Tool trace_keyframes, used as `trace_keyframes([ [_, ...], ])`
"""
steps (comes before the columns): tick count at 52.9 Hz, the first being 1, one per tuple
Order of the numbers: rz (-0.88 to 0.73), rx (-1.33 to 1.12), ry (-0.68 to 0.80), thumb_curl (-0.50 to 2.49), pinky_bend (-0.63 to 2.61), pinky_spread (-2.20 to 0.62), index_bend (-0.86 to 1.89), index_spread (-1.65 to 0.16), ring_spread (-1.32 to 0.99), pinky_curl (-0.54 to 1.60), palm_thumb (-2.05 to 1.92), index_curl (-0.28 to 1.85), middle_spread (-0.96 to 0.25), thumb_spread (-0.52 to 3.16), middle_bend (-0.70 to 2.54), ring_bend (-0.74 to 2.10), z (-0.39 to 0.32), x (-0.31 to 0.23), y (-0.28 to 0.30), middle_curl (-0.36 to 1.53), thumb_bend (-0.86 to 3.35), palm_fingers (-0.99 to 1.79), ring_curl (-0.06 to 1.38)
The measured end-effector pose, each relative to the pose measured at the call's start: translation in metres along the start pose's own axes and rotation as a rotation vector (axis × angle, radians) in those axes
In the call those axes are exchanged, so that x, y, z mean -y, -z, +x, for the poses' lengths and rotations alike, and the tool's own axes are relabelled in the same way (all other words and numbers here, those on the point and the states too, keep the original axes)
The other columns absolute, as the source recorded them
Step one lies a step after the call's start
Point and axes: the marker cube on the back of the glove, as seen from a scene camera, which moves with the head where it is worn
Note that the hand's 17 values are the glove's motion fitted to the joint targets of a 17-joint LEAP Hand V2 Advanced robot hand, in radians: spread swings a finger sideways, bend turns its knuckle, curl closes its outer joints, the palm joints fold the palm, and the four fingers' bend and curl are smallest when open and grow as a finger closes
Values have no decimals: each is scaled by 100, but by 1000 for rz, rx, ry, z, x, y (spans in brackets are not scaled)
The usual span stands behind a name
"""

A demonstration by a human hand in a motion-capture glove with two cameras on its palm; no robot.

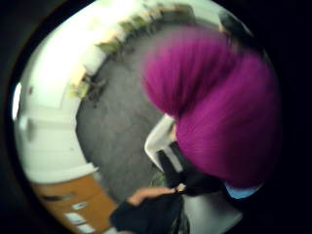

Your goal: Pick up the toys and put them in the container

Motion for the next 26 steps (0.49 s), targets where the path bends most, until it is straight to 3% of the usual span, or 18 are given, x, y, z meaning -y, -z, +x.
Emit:
trace_keyframes([
  [1,8,34,-16,95,83,-39,10,-31,-40,42,28,87,-29,80,78,104,-2,1,1,52,-14,26,48],
  [4,41,105,-46,84,94,-31,10,-26,-28,49,8,85,-17,87,60,85,-5,1,3,48,-15,-24,49],
  [9,57,39,-68,71,91,-21,9,-22,-20,40,-8,70,-7,94,44,62,11,-4,4,40,-12,-21,34],
  [14,60,-12,-176,61,87,-16,11,-18,-15,37,-12,63,-1,97,37,53,30,-15,5,38,-11,-16,29],
  [22,91,-28,-144,47,82,-12,13,-15,-12,35,-15,56,2,99,34,46,-33,-37,16,38,-11,-10,27],
  [26,113,142,-83,42,80,-12,15,-15,-13,35,-14,54,1,100,33,45,-33,-61,21,38,-11,-5,27],
])
